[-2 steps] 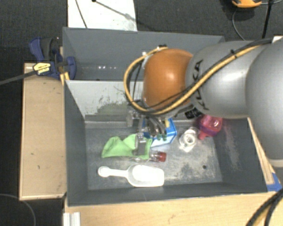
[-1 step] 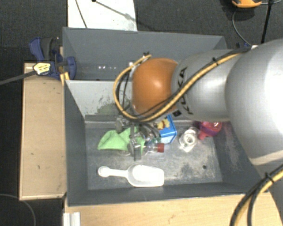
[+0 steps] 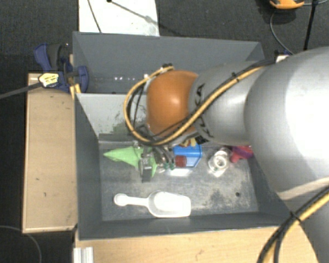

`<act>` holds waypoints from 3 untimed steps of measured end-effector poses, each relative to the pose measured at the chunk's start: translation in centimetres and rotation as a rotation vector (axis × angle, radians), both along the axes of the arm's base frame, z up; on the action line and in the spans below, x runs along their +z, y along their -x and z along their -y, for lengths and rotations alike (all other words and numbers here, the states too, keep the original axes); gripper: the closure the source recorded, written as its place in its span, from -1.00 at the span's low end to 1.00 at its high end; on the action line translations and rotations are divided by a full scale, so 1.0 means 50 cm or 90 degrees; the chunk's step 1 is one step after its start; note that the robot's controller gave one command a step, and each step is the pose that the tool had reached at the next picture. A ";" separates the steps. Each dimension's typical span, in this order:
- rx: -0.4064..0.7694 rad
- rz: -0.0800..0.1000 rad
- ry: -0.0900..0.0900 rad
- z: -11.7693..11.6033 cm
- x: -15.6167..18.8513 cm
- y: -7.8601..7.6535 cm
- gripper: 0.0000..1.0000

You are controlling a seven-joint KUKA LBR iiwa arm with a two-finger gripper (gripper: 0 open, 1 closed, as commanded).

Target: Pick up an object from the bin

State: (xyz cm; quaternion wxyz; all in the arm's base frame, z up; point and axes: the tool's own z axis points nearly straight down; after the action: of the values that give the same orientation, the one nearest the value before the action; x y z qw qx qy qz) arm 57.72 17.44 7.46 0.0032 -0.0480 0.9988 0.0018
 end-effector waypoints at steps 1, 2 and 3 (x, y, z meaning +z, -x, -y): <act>0.000 0.000 0.000 0.000 0.000 0.000 1.00; -0.001 0.000 0.000 0.000 0.006 0.001 1.00; -0.002 0.004 -0.002 -0.003 0.029 -0.003 1.00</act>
Offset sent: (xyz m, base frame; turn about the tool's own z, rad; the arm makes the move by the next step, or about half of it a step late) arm -0.0001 0.0000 0.0326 0.0000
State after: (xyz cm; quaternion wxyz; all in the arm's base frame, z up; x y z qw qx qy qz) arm 57.88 17.58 8.88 0.0064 -0.0468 0.9989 0.0036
